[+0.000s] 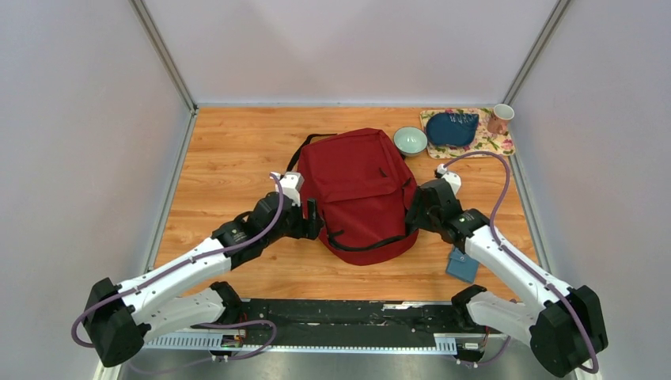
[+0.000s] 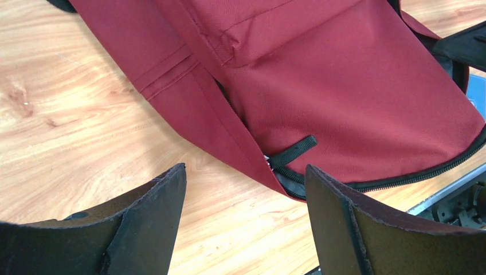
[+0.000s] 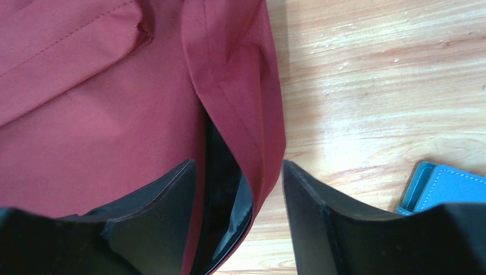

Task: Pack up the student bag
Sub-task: Adjust the student bag at the center of the board.

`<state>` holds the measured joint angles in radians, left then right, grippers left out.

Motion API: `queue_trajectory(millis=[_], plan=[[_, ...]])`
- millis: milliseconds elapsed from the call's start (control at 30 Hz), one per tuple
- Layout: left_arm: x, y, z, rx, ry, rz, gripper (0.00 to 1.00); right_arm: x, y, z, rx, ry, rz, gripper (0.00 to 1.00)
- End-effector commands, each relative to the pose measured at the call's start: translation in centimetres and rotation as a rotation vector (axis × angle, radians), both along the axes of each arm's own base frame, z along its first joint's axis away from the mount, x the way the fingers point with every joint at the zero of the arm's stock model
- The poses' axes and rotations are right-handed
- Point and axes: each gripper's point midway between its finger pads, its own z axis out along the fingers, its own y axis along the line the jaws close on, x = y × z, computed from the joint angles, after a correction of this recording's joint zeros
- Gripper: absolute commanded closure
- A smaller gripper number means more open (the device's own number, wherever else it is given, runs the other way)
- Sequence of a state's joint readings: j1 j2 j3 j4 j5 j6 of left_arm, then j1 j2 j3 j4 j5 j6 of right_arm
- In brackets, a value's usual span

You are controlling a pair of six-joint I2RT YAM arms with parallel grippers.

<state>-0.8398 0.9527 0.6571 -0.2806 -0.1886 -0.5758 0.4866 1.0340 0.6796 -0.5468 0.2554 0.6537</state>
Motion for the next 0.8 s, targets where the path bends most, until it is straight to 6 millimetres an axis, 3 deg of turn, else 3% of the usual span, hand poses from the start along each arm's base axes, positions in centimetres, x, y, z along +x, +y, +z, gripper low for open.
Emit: queue_trajectory(millis=[0,100,200,233,333,467,767], plan=[[0.4,-0.4,0.2,-0.082,0.025,0.002,0.17,0.8,-0.9,-0.7,-0.039,-0.008,0.000,0.43],[0.8,-0.5,-0.4,-0.118,0.056,0.006,0.17,0.9,-1.8,-1.2,-0.066,0.000,-0.023,0.54],[1.0,-1.2,-0.6,-0.190,0.077,-0.013,0.16,0.8,-2.7,-1.2,-0.070,-0.001,-0.049,0.72],[1.4,-1.3,-0.4,-0.225,0.087,-0.012,0.16,0.7,-2.9,-1.2,-0.070,-0.003,-0.057,0.85],[1.9,-1.4,-1.0,-0.273,0.123,-0.007,0.16,0.2,-4.2,-1.2,-0.075,-0.009,-0.105,1.00],[2.4,-1.7,-1.6,-0.336,0.153,-0.014,0.16,-1.0,-4.8,-1.8,-0.030,-0.013,-0.153,1.00],[2.9,-3.6,-2.0,-0.419,0.195,-0.061,0.15,-2.9,-3.9,-3.2,0.091,-0.020,-0.166,0.98]])
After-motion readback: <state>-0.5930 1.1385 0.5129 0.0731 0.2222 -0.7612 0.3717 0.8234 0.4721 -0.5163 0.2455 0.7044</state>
